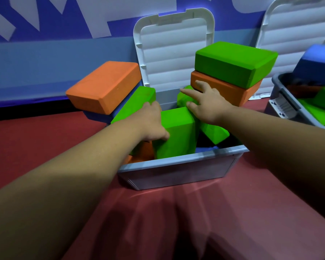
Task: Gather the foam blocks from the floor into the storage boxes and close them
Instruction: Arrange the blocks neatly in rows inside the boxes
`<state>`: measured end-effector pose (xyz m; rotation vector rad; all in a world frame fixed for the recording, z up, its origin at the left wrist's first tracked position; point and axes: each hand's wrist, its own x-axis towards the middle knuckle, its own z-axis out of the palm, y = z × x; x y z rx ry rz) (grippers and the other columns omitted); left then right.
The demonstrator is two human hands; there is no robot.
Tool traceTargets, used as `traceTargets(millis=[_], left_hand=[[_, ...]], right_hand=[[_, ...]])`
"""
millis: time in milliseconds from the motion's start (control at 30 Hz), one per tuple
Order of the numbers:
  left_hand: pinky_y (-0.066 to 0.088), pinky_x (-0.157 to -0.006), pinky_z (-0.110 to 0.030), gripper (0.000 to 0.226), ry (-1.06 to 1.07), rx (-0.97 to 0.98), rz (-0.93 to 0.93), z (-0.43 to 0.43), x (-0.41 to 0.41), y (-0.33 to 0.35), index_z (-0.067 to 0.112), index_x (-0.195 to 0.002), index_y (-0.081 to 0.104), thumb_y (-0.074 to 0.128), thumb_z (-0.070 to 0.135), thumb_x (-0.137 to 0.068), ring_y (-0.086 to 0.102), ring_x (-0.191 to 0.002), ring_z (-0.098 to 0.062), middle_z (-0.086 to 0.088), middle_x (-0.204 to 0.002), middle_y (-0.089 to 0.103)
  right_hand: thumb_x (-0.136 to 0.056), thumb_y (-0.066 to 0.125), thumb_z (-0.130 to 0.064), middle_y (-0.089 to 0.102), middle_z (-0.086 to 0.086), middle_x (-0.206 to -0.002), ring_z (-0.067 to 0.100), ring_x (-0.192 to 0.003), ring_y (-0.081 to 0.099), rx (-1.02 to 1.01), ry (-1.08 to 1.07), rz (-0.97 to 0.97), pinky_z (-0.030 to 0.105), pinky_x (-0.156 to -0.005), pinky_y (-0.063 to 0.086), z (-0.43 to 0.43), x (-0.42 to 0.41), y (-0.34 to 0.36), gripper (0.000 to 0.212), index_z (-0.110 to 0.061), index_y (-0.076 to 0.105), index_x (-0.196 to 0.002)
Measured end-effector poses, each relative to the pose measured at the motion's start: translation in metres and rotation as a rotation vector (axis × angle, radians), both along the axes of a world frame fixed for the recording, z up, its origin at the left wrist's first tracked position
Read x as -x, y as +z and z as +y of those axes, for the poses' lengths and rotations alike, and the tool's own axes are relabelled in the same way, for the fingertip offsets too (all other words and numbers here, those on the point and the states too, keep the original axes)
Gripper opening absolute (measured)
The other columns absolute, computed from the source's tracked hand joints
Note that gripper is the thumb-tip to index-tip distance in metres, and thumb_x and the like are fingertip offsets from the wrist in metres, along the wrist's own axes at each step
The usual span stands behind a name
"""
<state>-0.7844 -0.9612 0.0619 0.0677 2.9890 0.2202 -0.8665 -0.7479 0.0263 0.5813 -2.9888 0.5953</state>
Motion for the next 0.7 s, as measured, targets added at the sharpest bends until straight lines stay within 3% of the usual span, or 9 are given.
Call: traceTargets(millis=[67, 133, 200, 267, 400, 533, 700], left_hand=[[0.051, -0.092, -0.039, 0.093, -0.034, 0.086, -0.014, 0.002, -0.002, 0.005, 0.008, -0.132, 0.045, 0.093, 0.051, -0.065, 0.058, -0.116, -0.034, -0.015, -0.133, 0.051], [0.051, -0.088, -0.040, 0.090, -0.050, 0.148, -0.014, 0.003, -0.004, 0.011, 0.009, -0.127, 0.047, 0.093, 0.052, -0.063, 0.060, -0.113, -0.035, -0.015, -0.129, 0.055], [0.053, -0.086, -0.040, 0.090, -0.033, 0.197, -0.037, 0.002, -0.003, 0.017, 0.010, -0.125, 0.047, 0.093, 0.054, -0.062, 0.061, -0.112, -0.036, -0.014, -0.128, 0.058], [0.052, -0.081, -0.039, 0.092, 0.004, 0.249, -0.079, -0.001, -0.003, 0.022, 0.011, -0.128, 0.046, 0.093, 0.055, -0.062, 0.063, -0.111, -0.036, -0.013, -0.127, 0.061], [0.055, -0.088, -0.041, 0.101, 0.069, 0.322, -0.167, -0.006, -0.001, 0.034, 0.012, -0.135, 0.044, 0.093, 0.058, -0.060, 0.063, -0.113, -0.037, -0.012, -0.130, 0.063], [0.056, -0.091, -0.043, 0.099, 0.083, 0.357, -0.198, -0.004, -0.001, 0.044, 0.013, -0.134, 0.051, 0.095, 0.058, -0.057, 0.064, -0.110, -0.036, -0.012, -0.128, 0.064], [0.055, -0.088, -0.041, 0.084, 0.148, 0.346, -0.208, 0.001, 0.001, 0.061, 0.011, -0.128, 0.062, 0.088, 0.063, -0.067, 0.061, -0.094, -0.034, -0.011, -0.107, 0.060]], right_hand=[[-0.105, 0.033, -0.058, 0.024, 0.005, -0.167, 0.044, -0.148, 0.030, 0.047, -0.010, -0.086, 0.053, -0.124, 0.023, -0.002, 0.005, -0.002, 0.047, -0.051, 0.041, -0.151], [-0.106, 0.031, -0.058, 0.035, 0.009, -0.159, 0.038, -0.147, 0.036, 0.110, 0.002, -0.122, 0.049, -0.124, 0.025, -0.003, 0.007, -0.004, 0.046, -0.044, 0.050, -0.145], [-0.103, 0.034, -0.060, 0.047, 0.012, -0.140, 0.039, -0.133, 0.050, 0.145, -0.026, -0.099, 0.050, -0.117, 0.035, -0.005, 0.007, -0.003, 0.041, -0.040, 0.055, -0.132], [-0.099, 0.044, -0.061, 0.047, 0.012, -0.125, 0.043, -0.114, 0.058, 0.094, -0.070, -0.074, 0.050, -0.107, 0.044, -0.006, 0.003, -0.003, 0.034, -0.036, 0.054, -0.120], [-0.090, 0.067, -0.054, 0.043, 0.011, -0.116, 0.037, -0.086, 0.060, 0.075, -0.051, -0.055, 0.048, -0.097, 0.050, -0.006, -0.005, -0.008, 0.040, -0.025, 0.050, -0.111], [-0.084, 0.075, -0.057, 0.056, 0.011, -0.110, 0.034, -0.095, 0.060, 0.039, -0.038, -0.024, 0.042, -0.088, 0.050, -0.004, -0.008, 0.002, 0.051, -0.019, 0.050, -0.109], [-0.073, 0.076, -0.065, 0.061, 0.012, -0.100, 0.036, -0.089, 0.061, 0.049, -0.160, 0.045, 0.043, -0.075, 0.051, 0.007, -0.023, 0.018, 0.068, -0.018, 0.045, -0.111]])
